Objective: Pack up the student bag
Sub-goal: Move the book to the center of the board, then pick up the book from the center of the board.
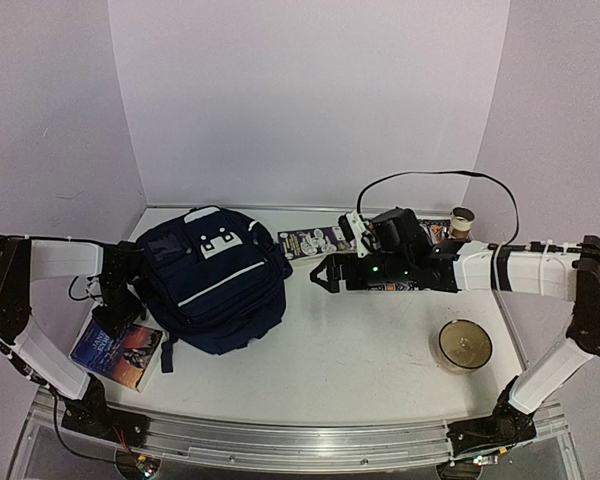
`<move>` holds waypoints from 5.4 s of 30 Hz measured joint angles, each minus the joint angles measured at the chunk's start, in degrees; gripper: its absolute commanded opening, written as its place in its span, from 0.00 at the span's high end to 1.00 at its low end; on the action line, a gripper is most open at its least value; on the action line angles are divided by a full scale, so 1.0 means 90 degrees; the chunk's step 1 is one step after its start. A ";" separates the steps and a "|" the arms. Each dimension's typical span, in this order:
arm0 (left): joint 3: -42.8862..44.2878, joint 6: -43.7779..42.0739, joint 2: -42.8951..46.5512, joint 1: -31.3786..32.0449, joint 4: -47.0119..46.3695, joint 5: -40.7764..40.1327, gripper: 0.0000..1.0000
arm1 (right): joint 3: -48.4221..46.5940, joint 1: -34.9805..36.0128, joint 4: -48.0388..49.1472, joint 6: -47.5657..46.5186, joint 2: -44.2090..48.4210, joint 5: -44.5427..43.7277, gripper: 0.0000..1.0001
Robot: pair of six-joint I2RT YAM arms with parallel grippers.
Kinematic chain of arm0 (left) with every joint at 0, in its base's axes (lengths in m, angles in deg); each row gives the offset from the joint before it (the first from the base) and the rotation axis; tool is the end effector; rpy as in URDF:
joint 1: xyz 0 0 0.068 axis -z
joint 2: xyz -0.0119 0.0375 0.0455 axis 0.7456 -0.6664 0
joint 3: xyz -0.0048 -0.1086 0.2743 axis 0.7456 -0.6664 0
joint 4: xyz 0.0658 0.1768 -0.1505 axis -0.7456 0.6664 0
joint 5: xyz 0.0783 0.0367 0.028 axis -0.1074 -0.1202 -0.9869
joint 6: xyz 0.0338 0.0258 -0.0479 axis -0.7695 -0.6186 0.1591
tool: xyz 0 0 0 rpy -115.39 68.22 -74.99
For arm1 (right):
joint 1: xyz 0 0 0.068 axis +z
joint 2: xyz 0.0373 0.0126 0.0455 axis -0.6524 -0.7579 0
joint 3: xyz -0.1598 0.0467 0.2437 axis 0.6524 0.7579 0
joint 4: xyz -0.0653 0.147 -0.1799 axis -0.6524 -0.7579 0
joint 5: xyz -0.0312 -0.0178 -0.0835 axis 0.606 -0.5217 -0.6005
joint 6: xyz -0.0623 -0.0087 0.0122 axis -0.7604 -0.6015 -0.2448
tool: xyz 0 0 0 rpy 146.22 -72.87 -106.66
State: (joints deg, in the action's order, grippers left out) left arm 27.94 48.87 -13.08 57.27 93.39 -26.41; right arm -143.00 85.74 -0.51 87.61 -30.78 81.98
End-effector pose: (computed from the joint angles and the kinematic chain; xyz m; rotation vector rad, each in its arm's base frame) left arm 0.2127 -0.0192 0.1780 -1.4220 2.5403 0.3102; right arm 0.2447 0.2568 0.3016 -0.4468 1.9072 1.0061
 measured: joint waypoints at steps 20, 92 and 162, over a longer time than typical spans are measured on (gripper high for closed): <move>0.0164 -0.0672 -0.0416 0.0045 0.0089 0.0030 0.54 | 0.0081 0.0000 0.0221 -0.0021 -0.0028 0.0549 0.02; 0.2174 -0.1913 -0.1792 0.4985 -0.1605 0.3058 0.23 | -0.0254 0.0713 -0.1616 -0.1386 -0.1735 0.2799 0.36; 0.0919 -0.2637 0.0119 0.5353 -0.1813 0.2811 0.20 | -0.2135 0.0741 -0.3718 -0.3564 -0.2513 0.3502 1.00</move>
State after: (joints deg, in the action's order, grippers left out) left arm 36.21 25.14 -12.01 105.44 77.07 -1.11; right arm -162.21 92.41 -33.97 55.53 -53.39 113.50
